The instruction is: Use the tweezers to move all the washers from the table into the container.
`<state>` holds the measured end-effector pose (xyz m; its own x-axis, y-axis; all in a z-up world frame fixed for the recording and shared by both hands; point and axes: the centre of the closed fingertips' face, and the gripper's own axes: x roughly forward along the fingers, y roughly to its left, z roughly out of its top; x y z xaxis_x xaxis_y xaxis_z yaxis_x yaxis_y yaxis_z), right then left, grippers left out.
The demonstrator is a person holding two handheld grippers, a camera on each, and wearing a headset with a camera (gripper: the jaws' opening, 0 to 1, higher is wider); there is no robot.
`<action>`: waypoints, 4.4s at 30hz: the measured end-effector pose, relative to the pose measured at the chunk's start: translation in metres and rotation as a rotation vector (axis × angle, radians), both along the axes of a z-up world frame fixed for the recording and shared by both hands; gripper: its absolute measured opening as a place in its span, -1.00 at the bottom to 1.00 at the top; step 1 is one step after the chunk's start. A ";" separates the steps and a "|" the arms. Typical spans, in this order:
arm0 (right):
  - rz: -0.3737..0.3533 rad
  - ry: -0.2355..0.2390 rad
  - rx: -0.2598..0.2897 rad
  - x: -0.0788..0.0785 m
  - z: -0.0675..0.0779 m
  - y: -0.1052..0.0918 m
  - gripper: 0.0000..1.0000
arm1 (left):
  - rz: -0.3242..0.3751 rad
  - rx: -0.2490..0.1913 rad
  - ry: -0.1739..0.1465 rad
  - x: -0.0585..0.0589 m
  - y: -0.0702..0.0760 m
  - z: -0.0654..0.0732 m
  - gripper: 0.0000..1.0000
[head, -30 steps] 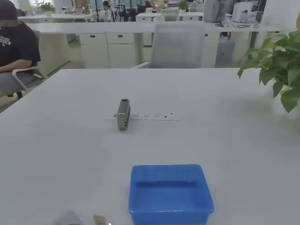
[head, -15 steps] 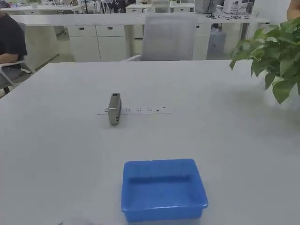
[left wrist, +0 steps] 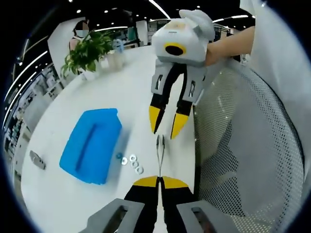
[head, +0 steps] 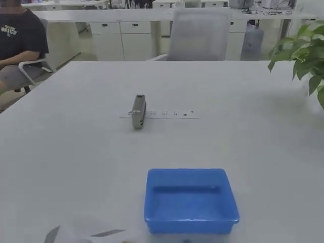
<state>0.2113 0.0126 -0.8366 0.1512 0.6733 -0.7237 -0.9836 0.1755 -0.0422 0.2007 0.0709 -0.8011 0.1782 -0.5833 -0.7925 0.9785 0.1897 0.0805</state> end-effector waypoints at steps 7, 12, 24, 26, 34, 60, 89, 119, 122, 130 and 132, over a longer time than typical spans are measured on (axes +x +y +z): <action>0.070 0.003 0.005 -0.004 -0.006 0.013 -0.73 | 0.009 -0.052 -0.016 -0.004 -0.018 0.024 -1.00; 0.080 0.008 0.017 -0.002 -0.005 0.016 -0.84 | 0.036 -0.084 -0.015 -0.005 -0.028 0.032 -1.00; 0.061 0.012 0.142 0.017 0.014 0.047 -0.86 | 0.046 -0.069 -0.043 0.015 -0.010 0.056 -1.00; 0.058 0.016 0.157 0.020 0.016 0.052 -0.86 | 0.051 -0.066 -0.042 0.020 -0.006 0.059 -1.00; 0.049 0.035 0.200 0.028 0.015 0.068 -0.86 | 0.048 -0.033 -0.034 0.027 0.004 0.058 -1.00; 0.036 0.159 0.246 0.029 0.012 0.078 -0.75 | 0.032 -0.014 0.034 0.038 0.001 0.048 -1.00; -0.132 0.256 0.339 0.045 0.024 0.065 -0.95 | 0.635 -0.364 0.037 0.003 0.036 0.031 -0.42; -0.412 0.170 0.505 0.106 0.104 -0.002 -0.94 | 0.789 -0.587 -0.267 0.024 0.040 0.059 0.47; -0.447 0.137 0.489 0.119 0.101 -0.006 -0.94 | 0.791 -0.591 -0.266 0.023 0.039 0.059 0.44; -0.489 0.066 0.448 0.145 0.088 -0.007 -0.94 | 0.816 -0.662 -0.232 0.023 0.039 0.064 0.37; -0.491 0.057 0.434 0.149 0.083 -0.006 -0.94 | 0.806 -0.635 -0.218 0.022 0.037 0.059 0.31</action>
